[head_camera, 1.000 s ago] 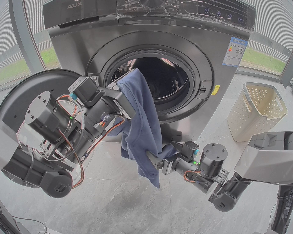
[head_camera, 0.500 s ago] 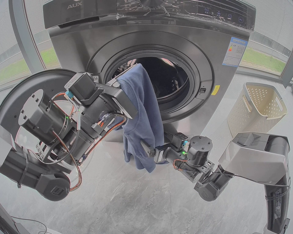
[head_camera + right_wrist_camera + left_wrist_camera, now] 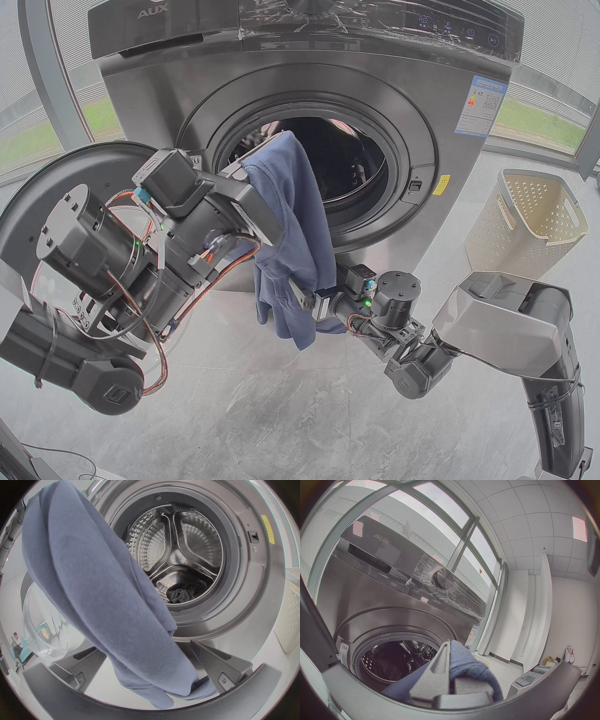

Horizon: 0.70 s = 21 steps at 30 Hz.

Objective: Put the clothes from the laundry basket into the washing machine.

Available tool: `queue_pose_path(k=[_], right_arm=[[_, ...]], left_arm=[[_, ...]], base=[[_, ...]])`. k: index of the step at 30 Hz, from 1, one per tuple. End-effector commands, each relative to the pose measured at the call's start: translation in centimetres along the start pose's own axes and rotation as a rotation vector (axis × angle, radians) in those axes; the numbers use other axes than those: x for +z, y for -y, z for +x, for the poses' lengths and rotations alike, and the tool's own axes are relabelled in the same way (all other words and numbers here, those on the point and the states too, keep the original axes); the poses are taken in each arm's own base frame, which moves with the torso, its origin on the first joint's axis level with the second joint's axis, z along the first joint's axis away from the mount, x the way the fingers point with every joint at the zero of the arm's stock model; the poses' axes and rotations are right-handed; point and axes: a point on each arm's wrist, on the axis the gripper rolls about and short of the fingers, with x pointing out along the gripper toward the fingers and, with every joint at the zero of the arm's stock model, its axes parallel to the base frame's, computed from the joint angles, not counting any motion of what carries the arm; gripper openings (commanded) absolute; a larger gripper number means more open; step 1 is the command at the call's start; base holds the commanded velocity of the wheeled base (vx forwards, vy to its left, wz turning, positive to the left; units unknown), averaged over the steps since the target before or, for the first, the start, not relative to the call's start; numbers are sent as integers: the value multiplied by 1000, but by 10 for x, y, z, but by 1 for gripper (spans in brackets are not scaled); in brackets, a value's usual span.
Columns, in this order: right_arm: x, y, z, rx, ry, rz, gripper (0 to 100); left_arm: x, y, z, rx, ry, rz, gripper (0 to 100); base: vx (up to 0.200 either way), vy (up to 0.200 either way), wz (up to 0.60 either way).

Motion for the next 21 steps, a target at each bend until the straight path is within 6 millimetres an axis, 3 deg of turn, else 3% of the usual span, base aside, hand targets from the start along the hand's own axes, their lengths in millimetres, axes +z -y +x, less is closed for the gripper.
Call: queue_pose_path(k=[1, 10, 11, 21], right_arm=[[-10, -1, 5, 1, -6, -1, 100], [-11, -1, 13, -4, 19, 1, 100], [-10, -2, 15, -2, 27, 2, 0], [-8, -2, 18, -5, 41, 3, 0]], left_arm=[[1, 0, 0, 0, 4, -1, 0], [1, 0, 1, -1, 7, -1, 0], [1, 0, 1, -1, 7, -3, 0], [-1, -3, 0, 13, 0, 1, 0]], base=[[0, 0, 0], [0, 0, 0], [0, 0, 0], [0, 0, 0]])
